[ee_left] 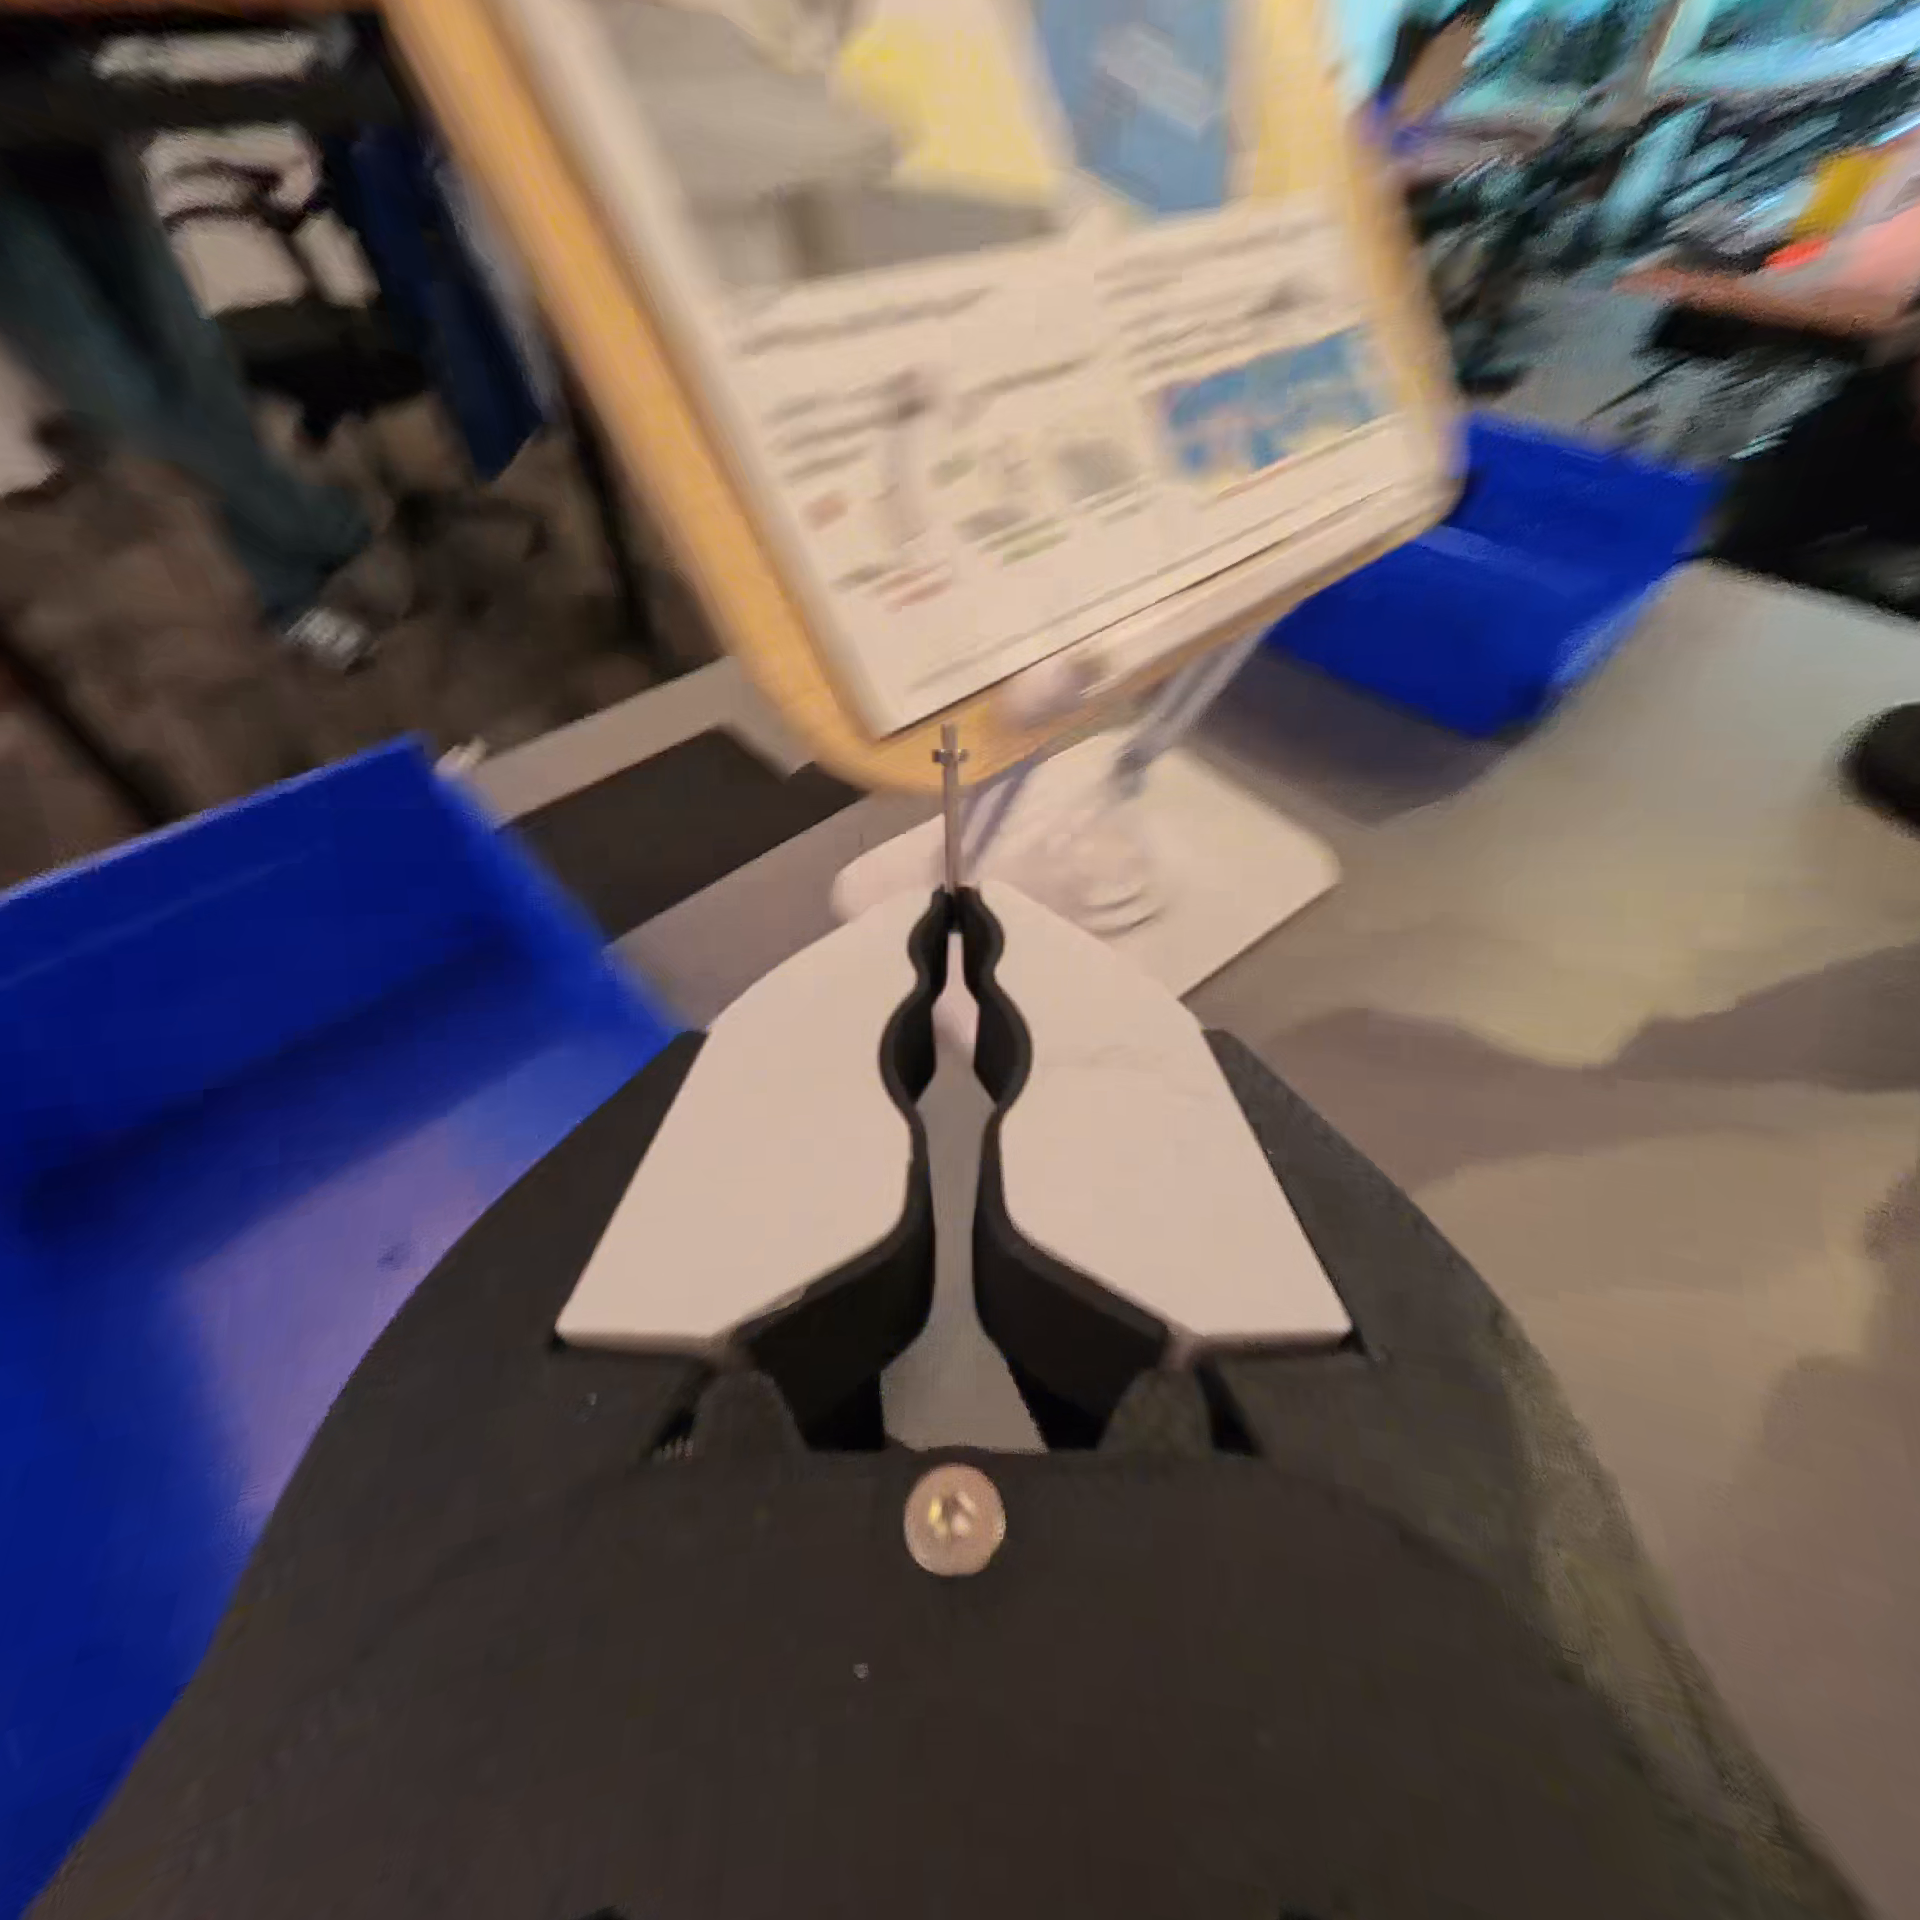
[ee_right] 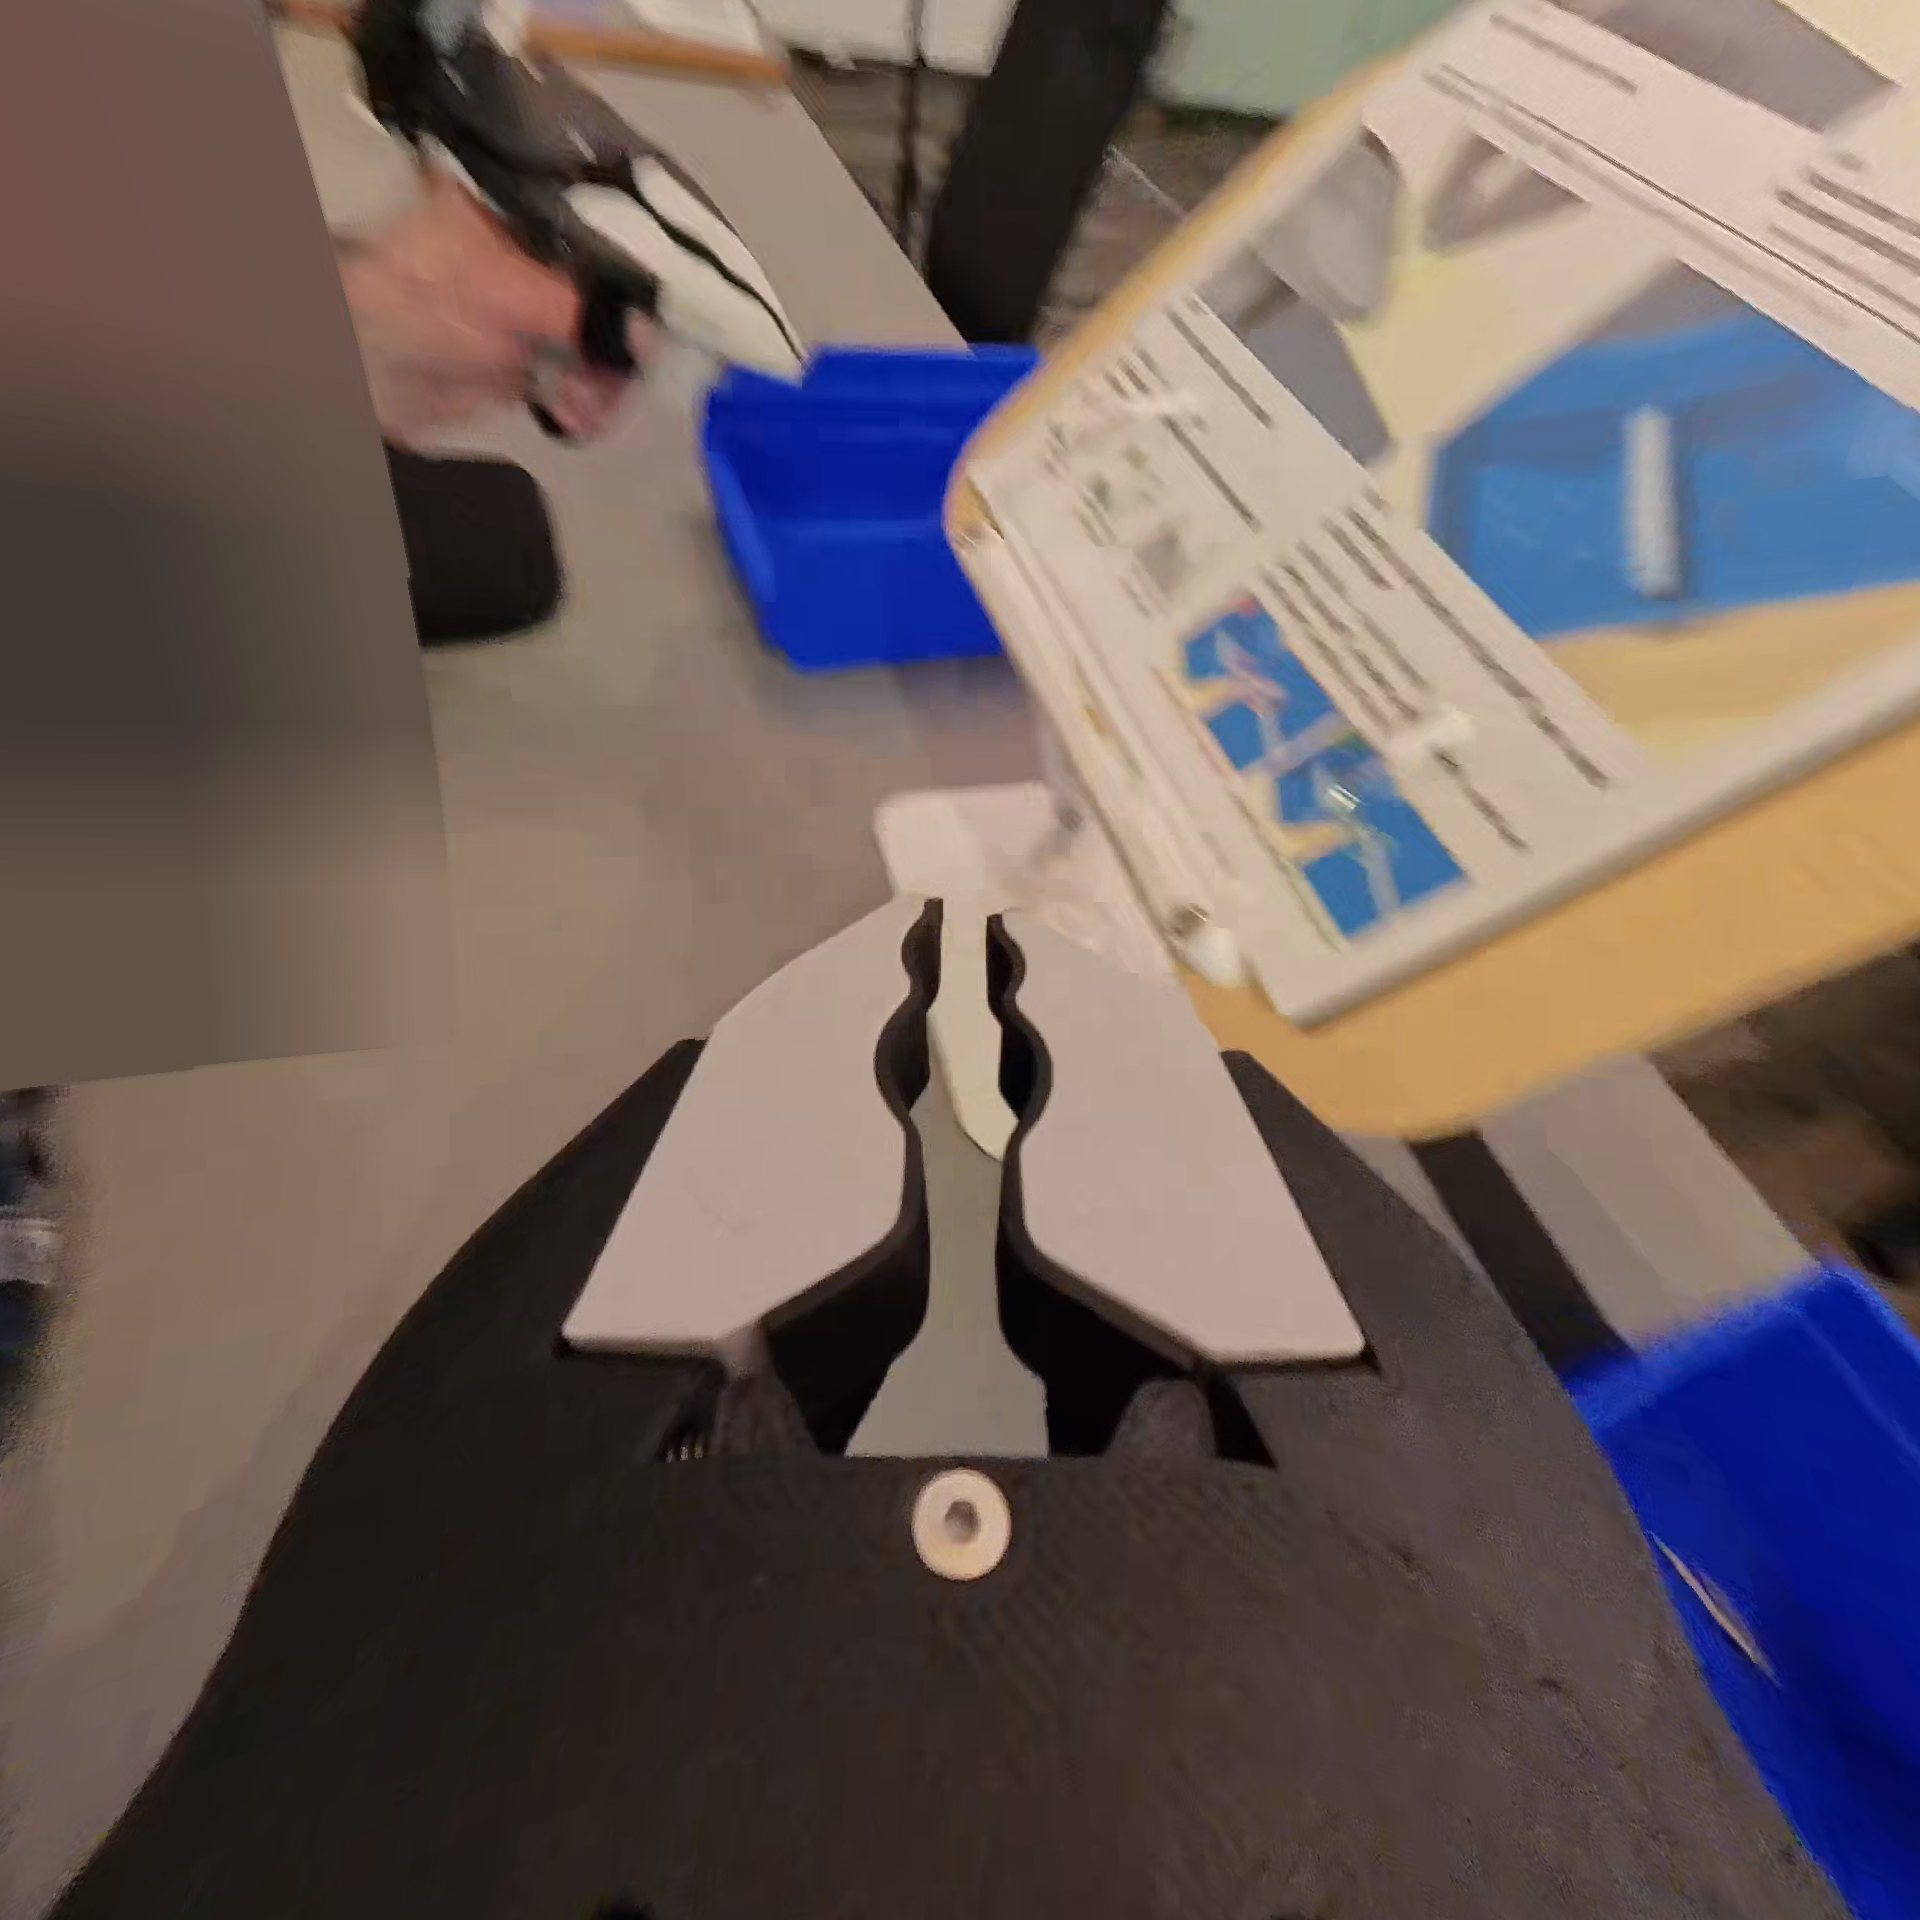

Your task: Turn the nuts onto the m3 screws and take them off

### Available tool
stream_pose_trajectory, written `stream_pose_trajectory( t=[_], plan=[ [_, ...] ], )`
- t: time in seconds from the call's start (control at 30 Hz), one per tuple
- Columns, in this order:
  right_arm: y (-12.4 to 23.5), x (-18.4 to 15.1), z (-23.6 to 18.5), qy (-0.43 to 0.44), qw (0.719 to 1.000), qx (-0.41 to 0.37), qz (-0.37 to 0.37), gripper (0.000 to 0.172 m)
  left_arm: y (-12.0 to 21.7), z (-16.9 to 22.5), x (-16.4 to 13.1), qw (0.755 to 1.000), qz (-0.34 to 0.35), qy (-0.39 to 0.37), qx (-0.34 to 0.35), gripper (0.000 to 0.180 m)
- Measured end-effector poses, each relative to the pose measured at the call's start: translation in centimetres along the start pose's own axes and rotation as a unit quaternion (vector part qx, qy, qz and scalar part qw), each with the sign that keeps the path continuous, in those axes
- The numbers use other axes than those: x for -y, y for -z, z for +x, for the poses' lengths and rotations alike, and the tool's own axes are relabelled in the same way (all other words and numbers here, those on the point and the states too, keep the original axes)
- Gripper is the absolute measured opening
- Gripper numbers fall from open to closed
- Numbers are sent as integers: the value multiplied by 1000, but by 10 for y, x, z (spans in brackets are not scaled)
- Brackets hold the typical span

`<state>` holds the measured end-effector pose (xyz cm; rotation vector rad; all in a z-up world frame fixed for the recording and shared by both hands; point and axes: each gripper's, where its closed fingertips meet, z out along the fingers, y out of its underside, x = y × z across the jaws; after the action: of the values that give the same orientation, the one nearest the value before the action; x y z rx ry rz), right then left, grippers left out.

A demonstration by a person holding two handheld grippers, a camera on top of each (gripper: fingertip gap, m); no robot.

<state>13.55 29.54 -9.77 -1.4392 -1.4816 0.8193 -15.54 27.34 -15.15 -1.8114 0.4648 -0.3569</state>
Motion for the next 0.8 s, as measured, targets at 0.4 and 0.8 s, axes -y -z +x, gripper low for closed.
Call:
stream_pose_trajectory(
  t=[0.4,0.8],
  plan=[
    [-53,19,-64,-104,977,95,162,27,-59,202,35,934,162,41,-316,2],
    [-52,9,-70,-123,965,135,191,7,-80,243,32,917,163,33,-363,2]
  ],
)
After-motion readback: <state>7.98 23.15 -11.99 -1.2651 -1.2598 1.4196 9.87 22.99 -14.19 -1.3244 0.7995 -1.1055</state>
